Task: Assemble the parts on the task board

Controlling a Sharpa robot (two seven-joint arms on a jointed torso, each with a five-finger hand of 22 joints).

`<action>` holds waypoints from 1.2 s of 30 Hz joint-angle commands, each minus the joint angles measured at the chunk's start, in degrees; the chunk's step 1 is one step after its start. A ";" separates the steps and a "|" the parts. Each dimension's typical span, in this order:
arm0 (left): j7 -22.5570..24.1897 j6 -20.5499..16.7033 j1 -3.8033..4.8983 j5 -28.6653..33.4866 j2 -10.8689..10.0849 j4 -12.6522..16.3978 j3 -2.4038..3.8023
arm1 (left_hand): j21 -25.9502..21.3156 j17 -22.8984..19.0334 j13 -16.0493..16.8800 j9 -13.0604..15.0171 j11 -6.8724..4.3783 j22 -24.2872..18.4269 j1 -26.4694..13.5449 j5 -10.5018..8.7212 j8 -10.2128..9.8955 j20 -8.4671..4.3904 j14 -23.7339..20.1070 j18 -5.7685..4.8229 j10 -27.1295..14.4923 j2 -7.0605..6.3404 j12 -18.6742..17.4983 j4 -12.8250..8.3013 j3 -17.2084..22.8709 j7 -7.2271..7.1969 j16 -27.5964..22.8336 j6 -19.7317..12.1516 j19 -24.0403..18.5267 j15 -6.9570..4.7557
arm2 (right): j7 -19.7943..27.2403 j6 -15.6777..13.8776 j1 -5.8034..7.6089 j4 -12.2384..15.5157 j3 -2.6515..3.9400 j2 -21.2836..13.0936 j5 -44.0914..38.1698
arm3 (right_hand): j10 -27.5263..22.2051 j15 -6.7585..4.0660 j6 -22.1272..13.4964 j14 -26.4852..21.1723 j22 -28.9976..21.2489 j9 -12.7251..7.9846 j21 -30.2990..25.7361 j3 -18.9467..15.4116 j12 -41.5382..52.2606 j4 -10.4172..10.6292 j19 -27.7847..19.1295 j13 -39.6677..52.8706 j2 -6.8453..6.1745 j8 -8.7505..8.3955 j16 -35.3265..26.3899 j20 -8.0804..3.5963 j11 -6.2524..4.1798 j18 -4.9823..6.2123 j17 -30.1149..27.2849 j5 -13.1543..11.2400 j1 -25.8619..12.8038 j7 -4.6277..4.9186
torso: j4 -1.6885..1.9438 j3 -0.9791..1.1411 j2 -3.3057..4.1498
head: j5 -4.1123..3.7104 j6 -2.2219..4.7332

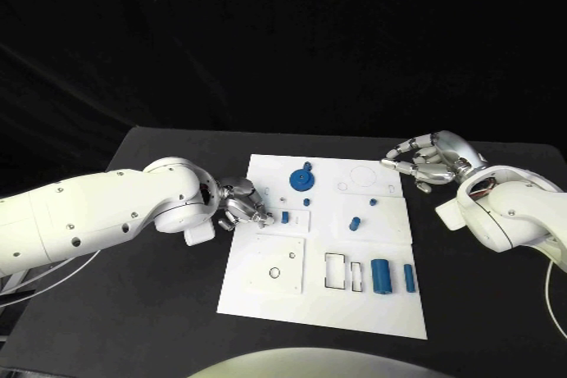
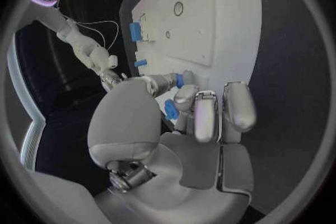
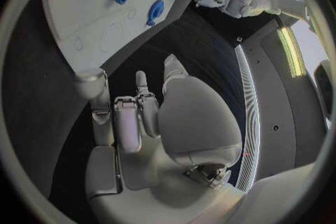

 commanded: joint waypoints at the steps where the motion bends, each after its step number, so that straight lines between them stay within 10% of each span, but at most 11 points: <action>1: 1.64 1.38 0.01 1.28 -0.06 0.07 0.07 | 0.00 2.98 -0.03 0.00 0.17 -0.11 0.14 0.19 0.16 0.30 3.00 -0.26 -0.08 0.69 -0.29 -9.76 10.15 -0.20 0.32 0.03 -0.18 0.28 | 0.27 0.55 -0.07 0.02 0.01 -0.01 -0.24 | -0.27 -0.25 -0.29 3.77 0.01 0.09 -0.37 -0.31 -0.04 -0.14 0.08 5.25 0.51 0.33 -0.19 -0.20 -0.04 0.93 4.94 -0.05 -0.01 0.08 | -0.03 0.05 0.02 | 0.06 -0.05; 13: 0.79 5.04 0.69 1.24 0.33 -1.88 0.55 | -0.02 2.96 0.03 -0.07 0.21 -0.13 -0.25 0.18 0.15 0.31 2.99 -0.25 -0.10 1.07 -0.28 -9.85 10.39 -0.16 0.30 0.00 -0.21 0.28 | 0.28 0.51 -0.10 -0.03 0.01 0.01 -0.24 | -0.27 -0.25 -0.29 3.77 0.01 0.09 -0.37 -0.31 -0.04 -0.14 0.08 5.25 0.51 0.33 -0.19 -0.20 -0.04 0.93 4.94 -0.05 -0.01 0.08 | -0.03 0.10 -0.08 | 0.00 -0.20; 36: -3.62 30.89 8.02 1.42 8.72 -13.96 -0.09 | -0.11 2.91 0.00 -0.65 0.30 -0.18 -2.14 0.15 -0.40 0.39 2.94 -0.24 -0.39 2.33 -0.37 -12.63 11.41 -0.06 0.28 0.21 -0.45 0.36 | 0.09 0.29 -0.12 -0.24 0.01 0.36 -0.25 | -0.25 -0.26 -0.32 3.78 0.05 0.09 -0.37 -0.40 -0.02 -0.16 0.10 5.26 0.52 0.38 -0.19 -0.20 -0.05 0.92 4.96 -0.04 0.07 0.08 | -0.11 0.13 0.02 | 0.06 -0.36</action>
